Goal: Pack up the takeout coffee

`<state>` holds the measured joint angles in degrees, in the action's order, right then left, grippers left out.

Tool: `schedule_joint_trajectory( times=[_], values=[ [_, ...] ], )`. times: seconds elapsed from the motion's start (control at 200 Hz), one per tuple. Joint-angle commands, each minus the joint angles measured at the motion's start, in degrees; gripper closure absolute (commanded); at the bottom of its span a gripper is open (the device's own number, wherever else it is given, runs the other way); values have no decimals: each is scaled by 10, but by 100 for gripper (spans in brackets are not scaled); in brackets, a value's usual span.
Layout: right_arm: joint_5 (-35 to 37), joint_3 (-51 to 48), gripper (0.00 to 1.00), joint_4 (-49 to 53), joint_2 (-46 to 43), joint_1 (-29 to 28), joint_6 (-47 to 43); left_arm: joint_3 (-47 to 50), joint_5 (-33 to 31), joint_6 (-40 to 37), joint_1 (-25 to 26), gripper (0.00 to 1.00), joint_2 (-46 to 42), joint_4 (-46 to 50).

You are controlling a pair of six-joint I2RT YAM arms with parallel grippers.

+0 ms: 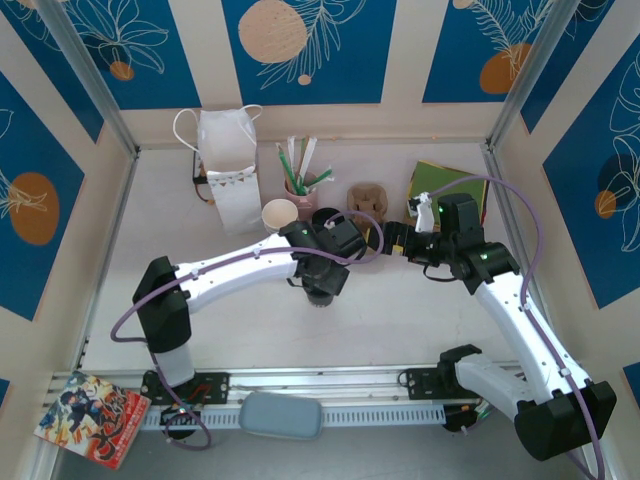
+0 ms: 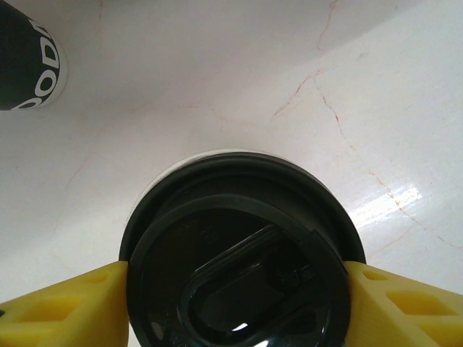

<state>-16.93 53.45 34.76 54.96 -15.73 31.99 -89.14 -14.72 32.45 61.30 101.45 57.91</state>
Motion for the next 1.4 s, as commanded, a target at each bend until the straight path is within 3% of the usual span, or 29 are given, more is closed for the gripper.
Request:
schedule_joint_trajectory(
  times=[0.0,0.285,0.39,0.885,1.195,1.395],
  values=[
    [-14,-6,1,1,-2,3,4,-5,-10,-6,8,32,6,12],
    [-14,-8,1,1,-4,3,3,-12,-12,-3,8,25,4,17],
    [-15,-8,1,1,-3,3,3,-13,-12,0,8,17,-2,17],
    [-25,-11,0,0,3,3,7,-9,-17,36,2,16,-60,-1],
    [-21,-16,15,-10,32,-36,22,130,62,111,-59,20,-175,-99],
    [-14,-15,34,-23,71,-86,27,253,149,158,-118,30,-249,-200]
  ],
)
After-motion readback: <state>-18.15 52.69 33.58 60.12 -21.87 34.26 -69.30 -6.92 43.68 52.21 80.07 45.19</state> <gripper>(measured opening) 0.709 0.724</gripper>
